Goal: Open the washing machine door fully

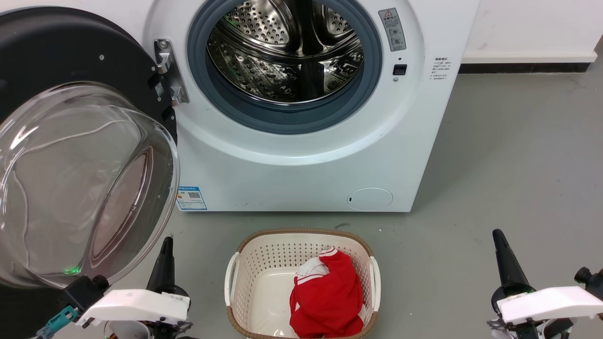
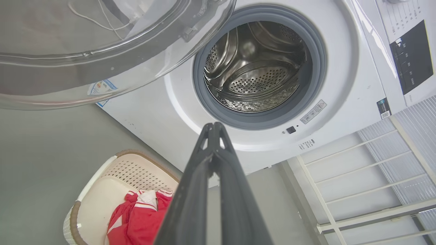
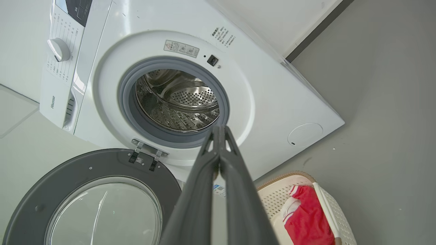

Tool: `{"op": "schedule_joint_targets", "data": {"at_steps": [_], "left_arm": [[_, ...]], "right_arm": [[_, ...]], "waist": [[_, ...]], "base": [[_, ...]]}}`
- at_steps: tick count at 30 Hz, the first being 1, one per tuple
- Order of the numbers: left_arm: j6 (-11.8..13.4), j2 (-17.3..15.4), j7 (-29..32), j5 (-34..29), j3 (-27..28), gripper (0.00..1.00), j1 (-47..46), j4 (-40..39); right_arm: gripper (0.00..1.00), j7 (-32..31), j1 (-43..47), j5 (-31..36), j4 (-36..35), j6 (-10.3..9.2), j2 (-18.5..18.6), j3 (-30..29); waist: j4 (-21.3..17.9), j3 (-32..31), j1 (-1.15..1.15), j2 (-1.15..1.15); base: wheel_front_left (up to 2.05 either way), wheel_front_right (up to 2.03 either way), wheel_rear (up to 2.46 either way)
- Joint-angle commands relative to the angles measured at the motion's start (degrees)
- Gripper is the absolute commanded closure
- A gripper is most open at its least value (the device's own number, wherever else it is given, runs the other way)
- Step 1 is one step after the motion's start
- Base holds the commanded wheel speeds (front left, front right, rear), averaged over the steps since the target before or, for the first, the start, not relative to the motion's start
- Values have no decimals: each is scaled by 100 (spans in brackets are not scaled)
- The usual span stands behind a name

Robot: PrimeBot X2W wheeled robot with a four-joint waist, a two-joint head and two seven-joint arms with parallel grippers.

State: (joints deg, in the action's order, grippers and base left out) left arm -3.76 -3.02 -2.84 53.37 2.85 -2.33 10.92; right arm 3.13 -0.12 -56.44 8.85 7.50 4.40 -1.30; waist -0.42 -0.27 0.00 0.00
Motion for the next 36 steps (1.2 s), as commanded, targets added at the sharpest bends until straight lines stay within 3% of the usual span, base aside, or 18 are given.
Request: {"op": "schedule_joint_targets", "data": {"at_steps": [1,36], "left_arm": [[-46,-8,40,186,40,100,-140,-33],[-246,6,576,2355,241,100,-322,172]], "right_arm": [[100,-26,-183,-195,-28,0,40,-19],[100,-471,-443,-2295,289,-1,29,-181]], "waist": [[1,1,0,0],[22,23,0,0]], "base": [[0,0,0],[0,0,0]]}}
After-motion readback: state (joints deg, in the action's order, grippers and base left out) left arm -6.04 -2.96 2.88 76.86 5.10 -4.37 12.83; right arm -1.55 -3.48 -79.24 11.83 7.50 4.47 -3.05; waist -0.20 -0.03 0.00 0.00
